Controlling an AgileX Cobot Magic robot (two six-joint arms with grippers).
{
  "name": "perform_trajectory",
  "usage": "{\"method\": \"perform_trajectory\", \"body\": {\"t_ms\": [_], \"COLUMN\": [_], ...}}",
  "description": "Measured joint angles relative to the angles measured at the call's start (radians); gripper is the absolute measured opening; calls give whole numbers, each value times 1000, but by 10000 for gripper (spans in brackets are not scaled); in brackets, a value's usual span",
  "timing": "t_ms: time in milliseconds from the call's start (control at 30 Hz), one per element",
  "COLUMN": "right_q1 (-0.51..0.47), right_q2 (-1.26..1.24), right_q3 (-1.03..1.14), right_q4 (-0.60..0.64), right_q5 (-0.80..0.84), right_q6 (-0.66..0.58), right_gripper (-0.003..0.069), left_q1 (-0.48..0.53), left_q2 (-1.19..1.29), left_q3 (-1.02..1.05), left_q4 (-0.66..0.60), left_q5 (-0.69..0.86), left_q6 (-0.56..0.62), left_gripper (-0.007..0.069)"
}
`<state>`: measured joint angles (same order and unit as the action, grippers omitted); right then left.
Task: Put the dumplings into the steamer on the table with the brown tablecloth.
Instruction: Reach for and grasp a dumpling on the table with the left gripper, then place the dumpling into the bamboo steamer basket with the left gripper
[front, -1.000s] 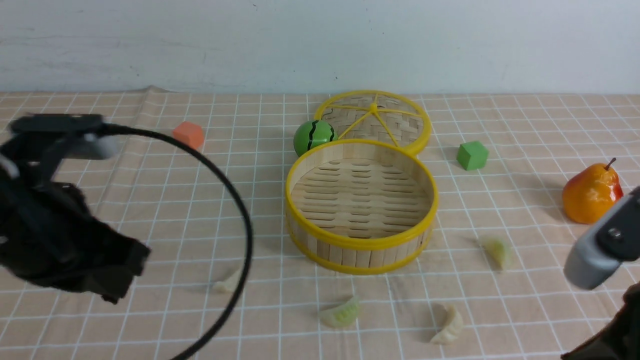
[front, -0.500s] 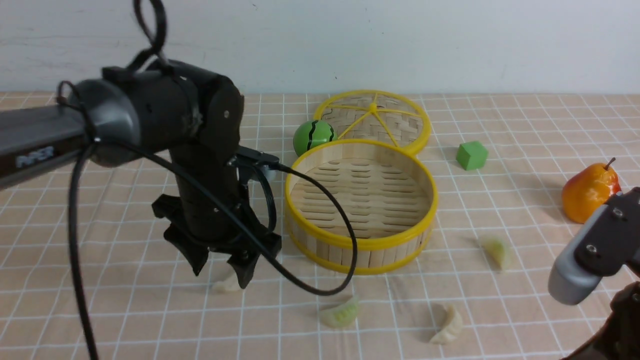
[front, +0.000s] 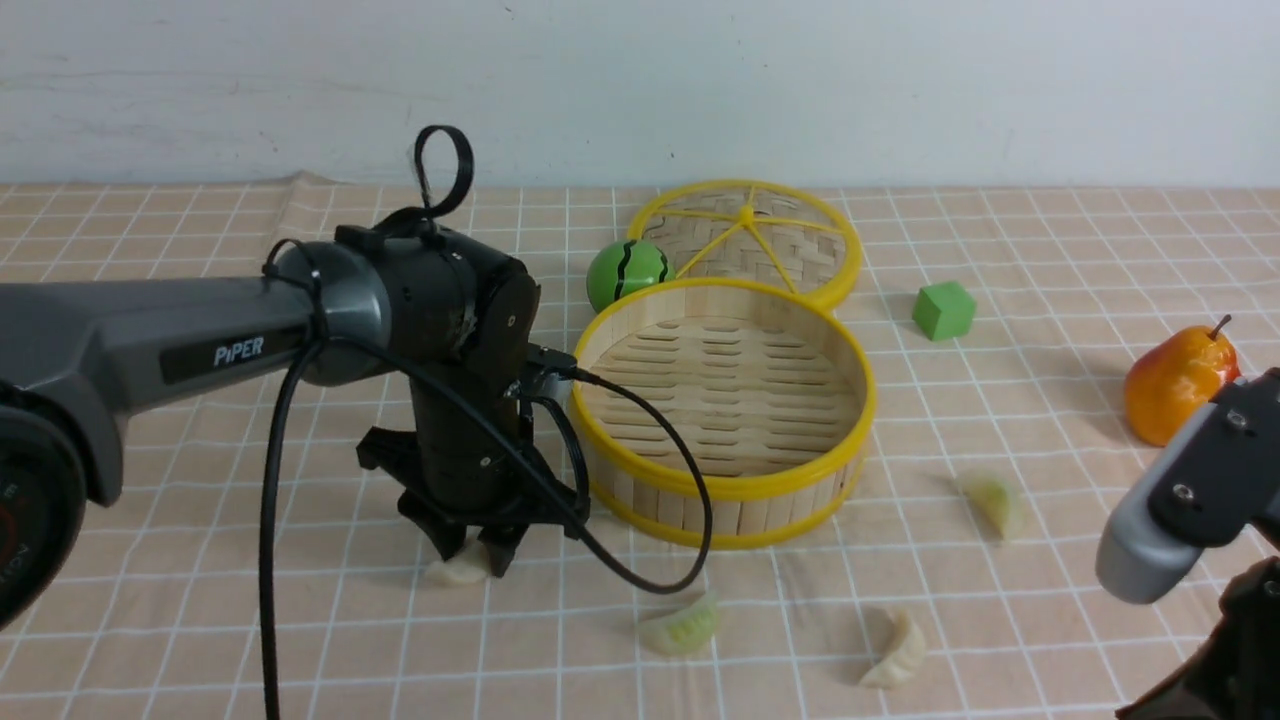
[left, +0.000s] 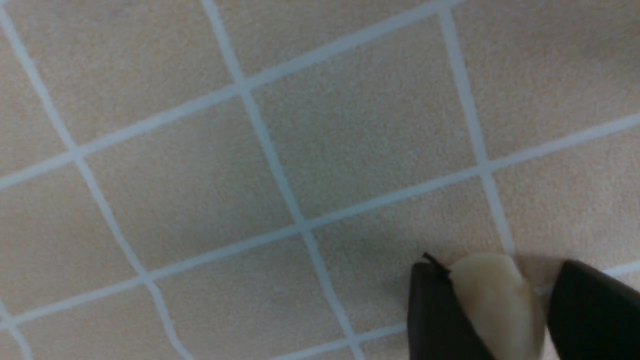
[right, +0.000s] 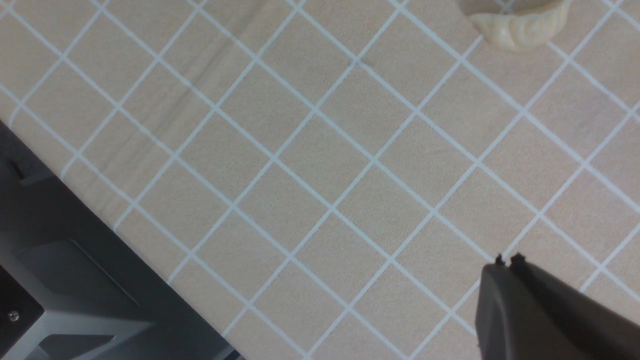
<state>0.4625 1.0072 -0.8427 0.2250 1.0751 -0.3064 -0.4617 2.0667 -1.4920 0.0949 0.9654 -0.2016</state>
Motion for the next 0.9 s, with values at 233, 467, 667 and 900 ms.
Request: {"method": "perform_trajectory", "body": {"t_ms": [233,467,667,900], "right_q1": [0,0,0,0], "right_q2": [0,0,0,0], "right_q3": [0,0,0,0], "right_q4": [-11,-12,3,8], "right_q5": [-12,-15,-15,-18], "right_q6": [0,0,0,0], "right_gripper": [-2,1,6,13], "left_q1": [0,-74,-148,-151], "left_q2": [-11,-101,-7,263], "left_q3": [-7,-239,-499,-781], "left_q4": [-18,-29,-58,-111], "left_q5": [61,105,33,20], "left_q6": [-2,-43,-150,-209], "left_gripper": [231,230,227,228]}}
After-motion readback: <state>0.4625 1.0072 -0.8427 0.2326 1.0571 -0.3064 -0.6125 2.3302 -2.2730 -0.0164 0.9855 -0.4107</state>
